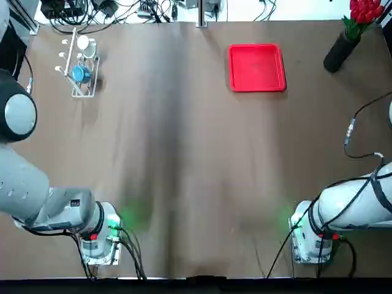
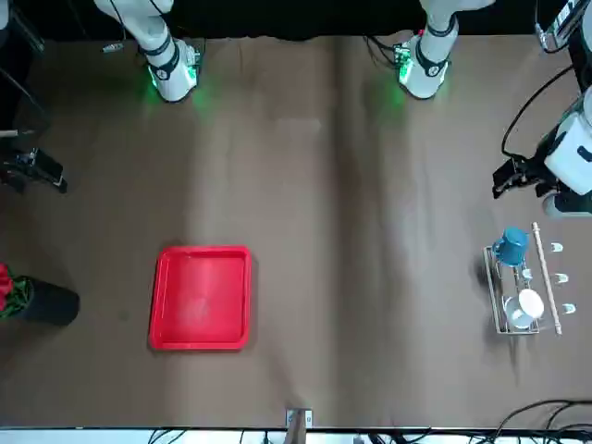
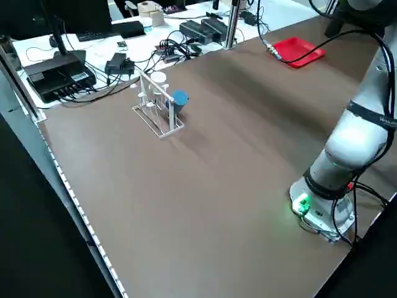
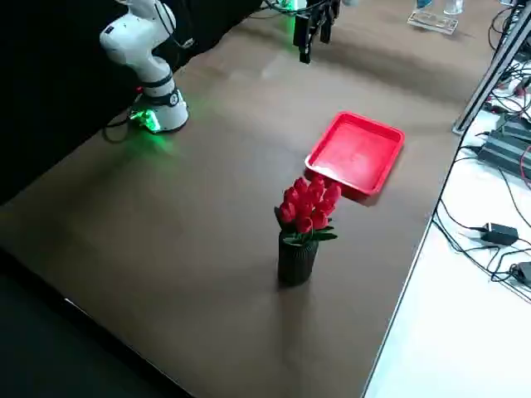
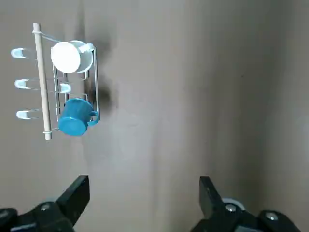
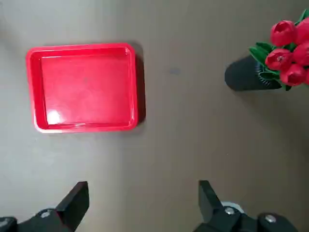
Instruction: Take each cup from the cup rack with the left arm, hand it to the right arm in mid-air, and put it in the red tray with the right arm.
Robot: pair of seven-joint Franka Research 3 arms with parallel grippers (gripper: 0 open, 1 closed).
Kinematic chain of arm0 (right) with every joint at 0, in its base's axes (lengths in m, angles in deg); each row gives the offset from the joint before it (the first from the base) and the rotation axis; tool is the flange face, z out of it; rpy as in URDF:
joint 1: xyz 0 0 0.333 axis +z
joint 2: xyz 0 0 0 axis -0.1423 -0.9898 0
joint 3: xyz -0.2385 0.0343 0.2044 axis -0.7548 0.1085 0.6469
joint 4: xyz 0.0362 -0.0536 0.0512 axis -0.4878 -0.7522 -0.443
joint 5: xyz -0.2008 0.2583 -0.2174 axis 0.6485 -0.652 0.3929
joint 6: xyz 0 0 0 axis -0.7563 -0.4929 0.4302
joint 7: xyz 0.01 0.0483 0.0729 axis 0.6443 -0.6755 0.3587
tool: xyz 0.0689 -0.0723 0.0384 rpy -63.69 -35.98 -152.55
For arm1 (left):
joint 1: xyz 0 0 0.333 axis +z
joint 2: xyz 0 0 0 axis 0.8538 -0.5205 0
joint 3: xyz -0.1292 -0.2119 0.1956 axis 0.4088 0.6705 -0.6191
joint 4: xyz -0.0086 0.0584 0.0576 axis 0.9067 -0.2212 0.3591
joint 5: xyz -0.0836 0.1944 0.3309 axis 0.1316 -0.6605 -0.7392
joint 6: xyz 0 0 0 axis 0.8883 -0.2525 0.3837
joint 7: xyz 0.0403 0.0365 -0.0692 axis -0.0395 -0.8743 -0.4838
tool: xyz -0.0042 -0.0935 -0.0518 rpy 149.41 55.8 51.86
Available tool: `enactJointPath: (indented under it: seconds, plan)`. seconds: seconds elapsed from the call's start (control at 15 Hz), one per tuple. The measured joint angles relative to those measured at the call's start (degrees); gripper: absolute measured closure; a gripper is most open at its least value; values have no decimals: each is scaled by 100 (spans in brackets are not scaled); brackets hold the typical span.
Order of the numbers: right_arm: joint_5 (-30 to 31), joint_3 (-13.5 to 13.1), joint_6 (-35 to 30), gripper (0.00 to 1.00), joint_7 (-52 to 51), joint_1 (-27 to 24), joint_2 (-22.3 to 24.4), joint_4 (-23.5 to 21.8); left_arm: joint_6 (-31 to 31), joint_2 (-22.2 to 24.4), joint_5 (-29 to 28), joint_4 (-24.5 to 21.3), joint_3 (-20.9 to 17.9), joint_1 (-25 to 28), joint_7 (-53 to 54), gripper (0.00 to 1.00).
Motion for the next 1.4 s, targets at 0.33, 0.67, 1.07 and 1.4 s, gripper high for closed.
enactJointPath:
  seconds: [0.33, 0.67, 1.07, 1.4]
  plan:
    - [0, 0, 0, 0, 0, 0, -2, 0, 0, 0, 0, 0, 2, -12, -10, 0]
    - [0, 0, 0, 0, 0, 0, -4, -3, -1, -186, -28, -17, 4, -32, 8, 0]
    - [0, 16, 0, 0, 0, 56, -8, -22, 21, -820, -393, -31, -10, 55, 2044, 0]
    - [0, 19, 0, 0, 0, 102, -34, -42, 568, -1137, -785, -328, -4, 70, 2687, 0]
